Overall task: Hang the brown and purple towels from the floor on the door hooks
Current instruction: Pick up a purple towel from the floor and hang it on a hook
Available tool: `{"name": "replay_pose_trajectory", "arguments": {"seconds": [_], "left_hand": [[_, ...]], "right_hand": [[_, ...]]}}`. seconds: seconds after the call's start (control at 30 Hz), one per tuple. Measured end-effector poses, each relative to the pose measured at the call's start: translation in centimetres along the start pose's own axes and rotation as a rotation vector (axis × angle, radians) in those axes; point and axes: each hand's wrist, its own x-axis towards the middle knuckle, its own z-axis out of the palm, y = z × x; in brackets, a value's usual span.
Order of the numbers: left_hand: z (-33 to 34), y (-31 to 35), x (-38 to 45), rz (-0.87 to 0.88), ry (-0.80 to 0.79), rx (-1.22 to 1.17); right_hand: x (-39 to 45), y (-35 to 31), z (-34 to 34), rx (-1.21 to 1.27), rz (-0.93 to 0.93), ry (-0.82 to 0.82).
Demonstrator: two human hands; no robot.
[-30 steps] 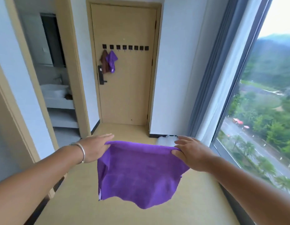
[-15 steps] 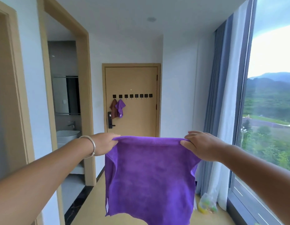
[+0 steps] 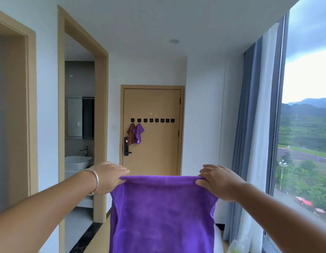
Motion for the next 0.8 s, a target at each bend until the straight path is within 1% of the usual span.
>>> {"name": "replay_pose_trajectory", "arguments": {"seconds": [0.2,0.3,0.43,0.67,0.8], "left_hand": [[1.5,-1.7,0.8,-0.037,-0.063,-0.027],[2.7,-3.2,2.6,-0.102,-0.085,-0.171],[4.2,-6.0,5.2,-0.146,-0.06,-0.342],[9.0,-15.2,11.0,-0.21,-0.029,-0.396],[11.5,-20.4,14.5,-0.264,-0.088,-0.404]], "right_hand": [[3.3,0.8,2.2,-0.065,-0.097,0.03],[6.0,0.8,3.4,-0.094,-0.114,0.069],[10.4,0.8,5.2,-0.108,-0.114,0.136],[22.5,0.0,8.5,-0.15,-0.108,0.116],[28.9,-0.4,10.1,-0.15,-0.066,0.117]]}}
